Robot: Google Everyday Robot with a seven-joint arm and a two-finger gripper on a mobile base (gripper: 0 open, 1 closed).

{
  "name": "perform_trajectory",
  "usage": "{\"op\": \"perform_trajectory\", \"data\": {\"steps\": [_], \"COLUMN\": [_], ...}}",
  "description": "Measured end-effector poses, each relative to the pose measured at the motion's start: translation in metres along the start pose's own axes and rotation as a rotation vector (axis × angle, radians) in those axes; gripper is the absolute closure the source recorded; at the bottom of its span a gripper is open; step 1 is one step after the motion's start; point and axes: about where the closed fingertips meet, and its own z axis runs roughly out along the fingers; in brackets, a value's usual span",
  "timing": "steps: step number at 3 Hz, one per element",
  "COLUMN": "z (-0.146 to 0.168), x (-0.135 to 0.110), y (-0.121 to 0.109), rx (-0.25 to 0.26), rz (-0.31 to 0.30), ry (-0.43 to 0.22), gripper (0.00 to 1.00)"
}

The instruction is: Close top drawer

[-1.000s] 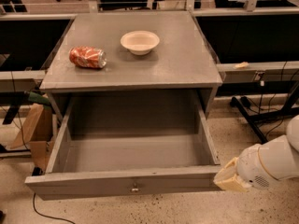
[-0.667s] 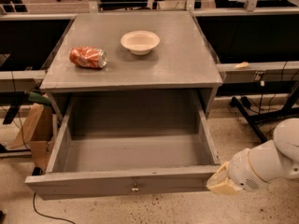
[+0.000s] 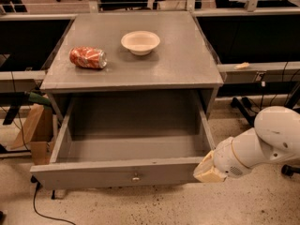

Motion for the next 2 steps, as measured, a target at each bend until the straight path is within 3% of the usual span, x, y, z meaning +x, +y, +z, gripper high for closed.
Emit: {"op": "perform_trajectory", "data": {"steps": [2], "z": [0.003], "x": [-0.047], "y": [-0.045], "rx": [0.037], "rz": [-0.061], "ry": [-0.01], "gripper": [0.13]}}
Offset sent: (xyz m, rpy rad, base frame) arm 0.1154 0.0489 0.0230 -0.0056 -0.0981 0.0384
